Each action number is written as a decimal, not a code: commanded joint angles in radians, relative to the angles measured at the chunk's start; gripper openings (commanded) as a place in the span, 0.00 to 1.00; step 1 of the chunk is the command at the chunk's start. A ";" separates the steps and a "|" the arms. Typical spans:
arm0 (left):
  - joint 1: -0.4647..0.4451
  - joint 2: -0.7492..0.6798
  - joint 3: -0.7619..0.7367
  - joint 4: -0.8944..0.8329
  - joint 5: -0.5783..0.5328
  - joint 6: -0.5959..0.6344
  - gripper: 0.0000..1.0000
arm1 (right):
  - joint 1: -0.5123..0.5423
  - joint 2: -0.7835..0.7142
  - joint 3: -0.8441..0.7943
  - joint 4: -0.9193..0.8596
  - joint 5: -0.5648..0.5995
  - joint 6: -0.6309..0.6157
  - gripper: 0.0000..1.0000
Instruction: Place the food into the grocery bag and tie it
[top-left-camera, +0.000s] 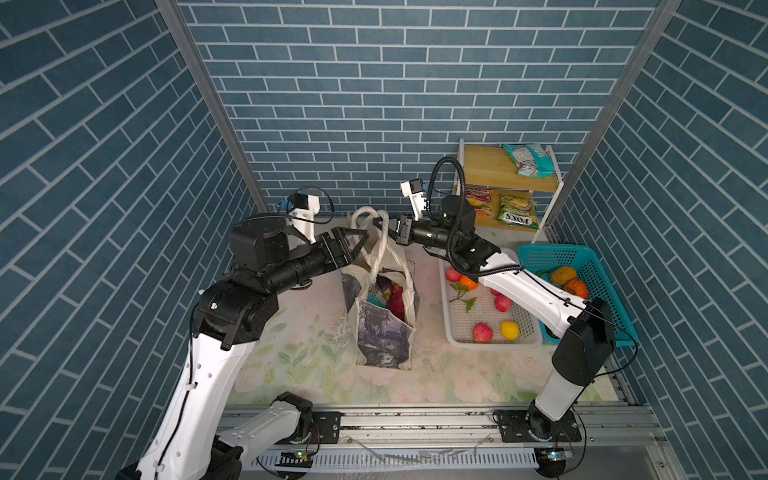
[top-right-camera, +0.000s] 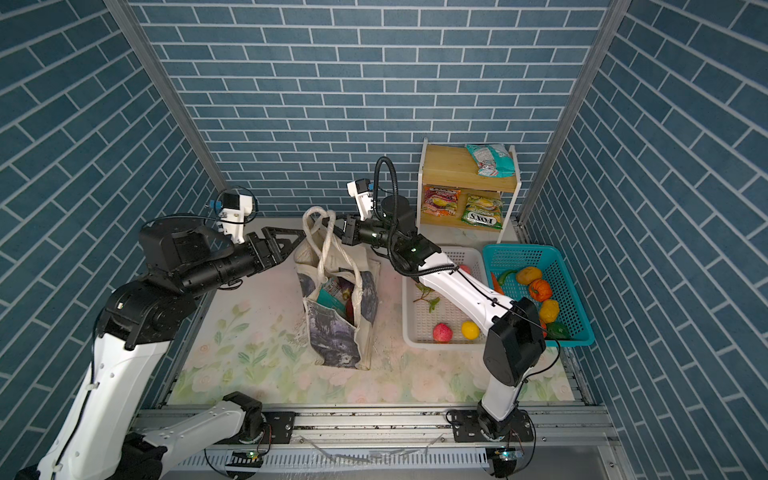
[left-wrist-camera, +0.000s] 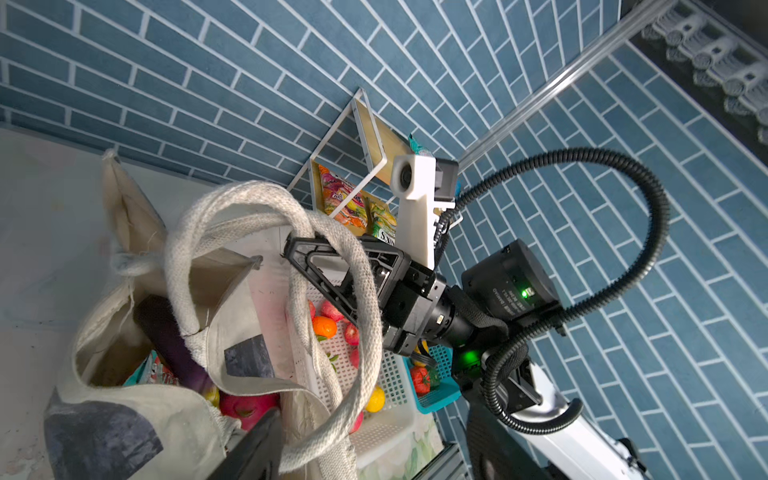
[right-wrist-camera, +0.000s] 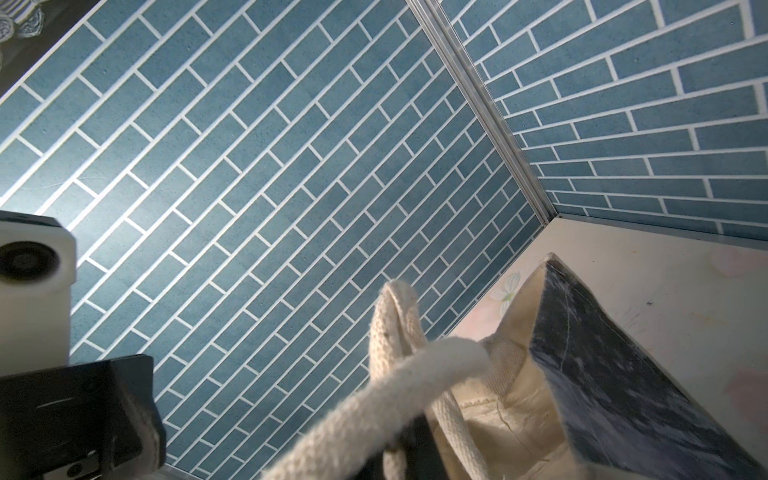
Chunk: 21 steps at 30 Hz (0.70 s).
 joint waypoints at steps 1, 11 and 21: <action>0.010 0.035 -0.055 0.067 0.002 -0.077 0.63 | 0.003 -0.060 -0.010 0.078 -0.031 0.024 0.00; 0.010 0.081 -0.157 0.268 0.055 -0.190 0.43 | 0.042 -0.099 -0.063 0.019 -0.095 -0.039 0.00; 0.010 0.070 -0.191 0.269 0.051 -0.179 0.44 | 0.060 -0.134 -0.120 -0.068 -0.098 -0.103 0.00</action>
